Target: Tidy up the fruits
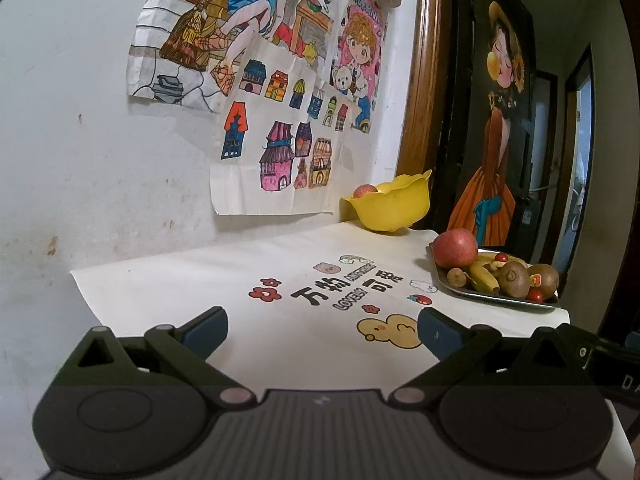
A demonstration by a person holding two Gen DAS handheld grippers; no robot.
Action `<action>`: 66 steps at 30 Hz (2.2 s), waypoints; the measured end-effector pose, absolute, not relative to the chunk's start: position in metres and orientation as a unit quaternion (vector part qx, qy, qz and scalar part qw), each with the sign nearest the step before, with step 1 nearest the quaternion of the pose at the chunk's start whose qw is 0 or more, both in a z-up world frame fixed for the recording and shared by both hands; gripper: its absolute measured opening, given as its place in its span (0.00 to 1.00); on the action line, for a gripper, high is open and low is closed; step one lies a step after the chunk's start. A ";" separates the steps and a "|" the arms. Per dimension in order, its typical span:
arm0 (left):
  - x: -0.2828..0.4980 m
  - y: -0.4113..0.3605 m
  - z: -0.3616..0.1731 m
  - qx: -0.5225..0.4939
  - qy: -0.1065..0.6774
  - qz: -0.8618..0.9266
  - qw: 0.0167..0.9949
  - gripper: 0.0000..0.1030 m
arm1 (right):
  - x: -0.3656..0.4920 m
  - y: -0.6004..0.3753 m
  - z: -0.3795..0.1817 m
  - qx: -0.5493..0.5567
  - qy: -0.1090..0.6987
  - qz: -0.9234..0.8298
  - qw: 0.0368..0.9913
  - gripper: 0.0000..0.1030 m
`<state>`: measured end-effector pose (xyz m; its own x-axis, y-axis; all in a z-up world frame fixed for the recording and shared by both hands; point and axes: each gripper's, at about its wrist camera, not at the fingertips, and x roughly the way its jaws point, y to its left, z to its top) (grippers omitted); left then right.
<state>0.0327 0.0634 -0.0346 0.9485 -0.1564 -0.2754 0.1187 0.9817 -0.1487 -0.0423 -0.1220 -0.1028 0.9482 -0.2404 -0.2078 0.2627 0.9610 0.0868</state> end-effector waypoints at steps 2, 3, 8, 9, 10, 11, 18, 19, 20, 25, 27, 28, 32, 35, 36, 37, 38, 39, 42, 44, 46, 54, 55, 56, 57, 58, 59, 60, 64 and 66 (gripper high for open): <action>0.033 0.064 -0.035 -0.065 0.144 -0.070 0.985 1.00 | -0.042 -0.122 -0.103 0.057 0.098 -0.127 0.985 0.99; 0.033 0.064 -0.035 -0.065 0.144 -0.070 0.985 1.00 | -0.042 -0.122 -0.103 0.057 0.098 -0.128 0.985 0.99; 0.033 0.064 -0.035 -0.065 0.144 -0.070 0.985 1.00 | -0.042 -0.121 -0.103 0.056 0.099 -0.128 0.985 0.99; 0.033 0.064 -0.035 -0.065 0.144 -0.070 0.985 1.00 | -0.042 -0.122 -0.103 0.056 0.098 -0.128 0.985 0.99; 0.033 0.064 -0.035 -0.065 0.145 -0.070 0.985 1.00 | -0.042 -0.122 -0.103 0.057 0.099 -0.128 0.985 0.99; 0.033 0.064 -0.035 -0.065 0.145 -0.070 0.985 1.00 | -0.042 -0.122 -0.103 0.057 0.099 -0.128 0.985 0.99; 0.033 0.063 -0.034 -0.065 0.144 -0.070 0.985 1.00 | -0.042 -0.121 -0.103 0.057 0.099 -0.128 0.985 0.99; 0.033 0.063 -0.034 -0.065 0.144 -0.070 0.985 1.00 | -0.042 -0.121 -0.103 0.057 0.099 -0.128 0.985 0.99; 0.033 0.063 -0.034 -0.065 0.144 -0.070 0.985 1.00 | -0.042 -0.121 -0.103 0.057 0.099 -0.127 0.985 0.99; 0.032 0.062 -0.035 -0.064 0.144 -0.071 0.985 1.00 | -0.042 -0.121 -0.103 0.057 0.099 -0.128 0.985 0.99; 0.032 0.062 -0.035 -0.064 0.144 -0.071 0.985 1.00 | -0.042 -0.121 -0.103 0.057 0.099 -0.128 0.985 0.99; 0.032 0.062 -0.035 -0.064 0.144 -0.070 0.985 1.00 | -0.042 -0.121 -0.102 0.057 0.099 -0.128 0.985 0.99; 0.032 0.062 -0.035 -0.064 0.144 -0.070 0.985 1.00 | -0.042 -0.121 -0.103 0.058 0.100 -0.128 0.985 0.99; 0.032 0.062 -0.034 -0.065 0.143 -0.071 0.985 1.00 | -0.041 -0.120 -0.102 0.058 0.100 -0.128 0.985 0.99; 0.031 0.061 -0.035 -0.065 0.142 -0.072 0.985 1.00 | -0.041 -0.121 -0.102 0.058 0.101 -0.128 0.985 0.99; 0.030 0.061 -0.035 -0.066 0.141 -0.072 0.985 1.00 | -0.042 -0.120 -0.102 0.058 0.101 -0.128 0.985 0.99; 0.030 0.061 -0.035 -0.067 0.140 -0.073 0.985 1.00 | -0.042 -0.120 -0.104 0.059 0.101 -0.128 0.985 0.99; 0.029 0.060 -0.036 -0.067 0.142 -0.072 0.985 1.00 | -0.042 -0.120 -0.105 0.059 0.101 -0.127 0.985 0.99; 0.029 0.059 -0.035 -0.068 0.147 -0.065 0.985 1.00 | -0.042 -0.119 -0.104 0.058 0.102 -0.127 0.985 0.99; 0.029 0.059 -0.035 -0.066 0.150 -0.059 0.985 1.00 | -0.042 -0.119 -0.105 0.058 0.102 -0.127 0.985 0.99; 0.030 0.059 -0.034 -0.061 0.153 -0.052 0.985 1.00 | -0.043 -0.118 -0.107 0.058 0.102 -0.127 0.985 0.99; 0.030 0.059 -0.033 -0.056 0.149 -0.048 0.986 1.00 | -0.042 -0.116 -0.108 0.059 0.104 -0.127 0.985 0.99; 0.030 0.059 -0.033 -0.057 0.150 -0.047 0.986 1.00 | -0.042 -0.115 -0.108 0.059 0.104 -0.127 0.985 0.99; 0.030 0.059 -0.033 -0.057 0.149 -0.048 0.986 1.00 | -0.042 -0.115 -0.108 0.059 0.104 -0.127 0.985 0.99; 0.029 0.059 -0.033 -0.058 0.149 -0.048 0.986 1.00 | -0.042 -0.116 -0.108 0.059 0.104 -0.127 0.985 0.99; 0.030 0.059 -0.033 -0.058 0.149 -0.047 0.986 1.00 | -0.042 -0.115 -0.108 0.059 0.104 -0.127 0.985 0.99; 0.030 0.060 -0.033 -0.058 0.148 -0.047 0.986 1.00 | -0.042 -0.116 -0.108 0.059 0.105 -0.127 0.985 0.99; 0.030 0.060 -0.033 -0.059 0.148 -0.047 0.986 1.00 | -0.042 -0.115 -0.108 0.059 0.105 -0.127 0.985 0.99; 0.029 0.061 -0.033 -0.063 0.149 -0.046 0.986 1.00 | -0.042 -0.115 -0.109 0.060 0.105 -0.127 0.985 0.99; 0.030 0.061 -0.033 -0.064 0.151 -0.046 0.985 1.00 | -0.041 -0.116 -0.108 0.059 0.105 -0.127 0.985 0.99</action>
<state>0.0297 0.0609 -0.0330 0.9502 -0.1101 -0.2915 0.0716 0.9876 -0.1397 -0.0413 -0.1163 -0.1075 0.9458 -0.2379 -0.2211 0.2627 0.9607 0.0901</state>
